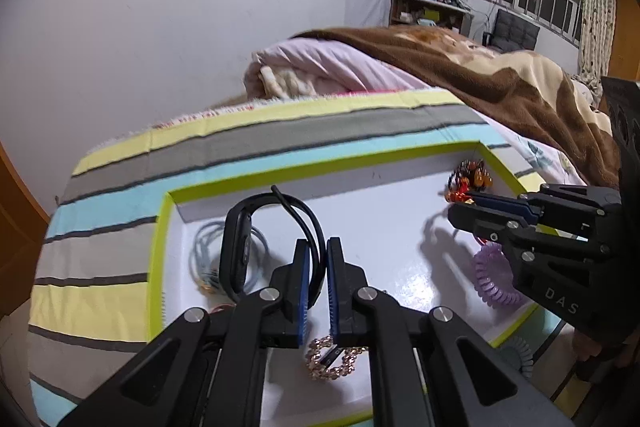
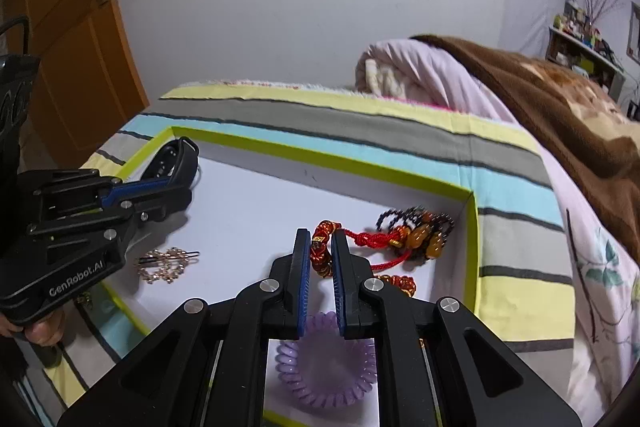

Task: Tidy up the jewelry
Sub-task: 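Open both tools to release the items and withdraw from the box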

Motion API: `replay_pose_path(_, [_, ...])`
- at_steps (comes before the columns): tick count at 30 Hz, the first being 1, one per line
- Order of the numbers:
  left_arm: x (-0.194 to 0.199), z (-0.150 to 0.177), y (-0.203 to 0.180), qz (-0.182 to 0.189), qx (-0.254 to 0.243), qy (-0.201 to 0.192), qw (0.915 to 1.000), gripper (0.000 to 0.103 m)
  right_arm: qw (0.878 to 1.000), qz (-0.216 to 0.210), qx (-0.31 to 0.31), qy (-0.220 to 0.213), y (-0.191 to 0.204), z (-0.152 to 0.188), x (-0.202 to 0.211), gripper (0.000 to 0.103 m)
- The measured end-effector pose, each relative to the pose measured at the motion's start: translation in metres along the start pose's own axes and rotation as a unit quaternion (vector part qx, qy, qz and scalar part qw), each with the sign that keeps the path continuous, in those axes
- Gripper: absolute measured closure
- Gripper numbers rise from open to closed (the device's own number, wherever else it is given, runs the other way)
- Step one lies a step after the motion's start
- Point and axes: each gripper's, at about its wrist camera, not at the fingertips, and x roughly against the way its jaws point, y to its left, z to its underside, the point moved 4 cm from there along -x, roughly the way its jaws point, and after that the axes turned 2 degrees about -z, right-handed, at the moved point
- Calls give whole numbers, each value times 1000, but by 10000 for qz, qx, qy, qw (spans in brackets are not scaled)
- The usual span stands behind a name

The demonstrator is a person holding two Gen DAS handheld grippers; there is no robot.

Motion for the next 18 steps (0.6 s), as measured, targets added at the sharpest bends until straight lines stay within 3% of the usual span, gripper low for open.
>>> replay_pose_path(5, [-10,3,2,118,72,167,9998,93,9998,-57,-143,146,-5,3,-4,89])
replay_pose_path(9, [-11,4,6,172,139,163,9996,89,9997,-109,-210,81,-6,3,2,76])
replay_pose_path(12, [-7,4,9,230,246,115,9994,78,9996,-136,-229,30,-5,2,7,75])
replay_pose_path(18, [10,5,12,230,301,-35,9993,78,9998,-134,-133,-100,4,4,24,75])
